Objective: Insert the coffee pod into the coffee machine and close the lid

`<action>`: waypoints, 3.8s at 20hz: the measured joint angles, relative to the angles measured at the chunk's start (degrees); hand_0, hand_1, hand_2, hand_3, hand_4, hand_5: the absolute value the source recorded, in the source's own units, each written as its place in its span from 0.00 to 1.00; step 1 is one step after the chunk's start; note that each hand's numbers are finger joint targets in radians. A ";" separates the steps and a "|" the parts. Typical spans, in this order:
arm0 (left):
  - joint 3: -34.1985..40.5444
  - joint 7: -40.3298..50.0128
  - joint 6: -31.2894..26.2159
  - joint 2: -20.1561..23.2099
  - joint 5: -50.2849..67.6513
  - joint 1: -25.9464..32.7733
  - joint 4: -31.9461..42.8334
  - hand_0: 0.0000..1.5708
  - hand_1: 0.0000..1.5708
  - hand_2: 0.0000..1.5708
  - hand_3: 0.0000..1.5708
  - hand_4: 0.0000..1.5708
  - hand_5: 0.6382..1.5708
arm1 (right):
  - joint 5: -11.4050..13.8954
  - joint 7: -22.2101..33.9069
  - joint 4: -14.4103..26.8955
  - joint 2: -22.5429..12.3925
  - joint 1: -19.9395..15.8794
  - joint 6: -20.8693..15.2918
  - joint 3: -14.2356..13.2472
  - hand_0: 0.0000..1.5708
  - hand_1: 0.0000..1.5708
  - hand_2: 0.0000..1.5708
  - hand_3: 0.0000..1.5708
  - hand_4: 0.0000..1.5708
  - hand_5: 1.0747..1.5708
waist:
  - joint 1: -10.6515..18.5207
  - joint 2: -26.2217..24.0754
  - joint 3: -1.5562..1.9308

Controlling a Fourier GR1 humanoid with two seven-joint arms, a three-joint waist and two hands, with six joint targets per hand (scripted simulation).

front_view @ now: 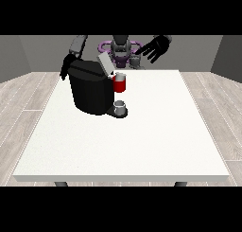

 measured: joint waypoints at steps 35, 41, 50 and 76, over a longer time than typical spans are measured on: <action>-2.54 5.98 -4.06 -11.12 21.89 32.62 -21.38 0.00 0.00 0.00 0.00 0.18 1.00 | -9.98 8.82 -5.29 -5.61 -11.12 12.65 -3.06 0.00 0.00 0.00 0.00 0.06 1.00 | 14.21 -9.17 0.13; -4.33 7.90 -3.58 -10.73 24.29 35.40 -28.95 0.00 0.00 0.00 0.00 0.24 1.00 | -11.81 8.87 -1.50 -5.68 -15.14 12.96 -3.89 0.00 0.00 0.00 0.00 0.00 1.00 | 13.97 -5.06 0.13; -4.61 10.63 -2.89 -9.06 26.99 38.29 -37.47 0.00 0.00 0.00 0.00 0.23 1.00 | -10.67 7.77 2.25 -4.55 -20.18 12.97 -1.21 0.00 0.00 0.00 0.00 0.00 1.00 | 12.89 -0.94 0.14; -7.15 11.03 -0.44 -6.96 26.80 41.94 -42.64 0.00 0.00 0.00 0.00 0.21 1.00 | -4.53 13.25 5.54 -5.59 -32.12 10.70 3.42 0.00 0.00 0.00 0.00 0.00 1.00 | 13.06 4.56 0.71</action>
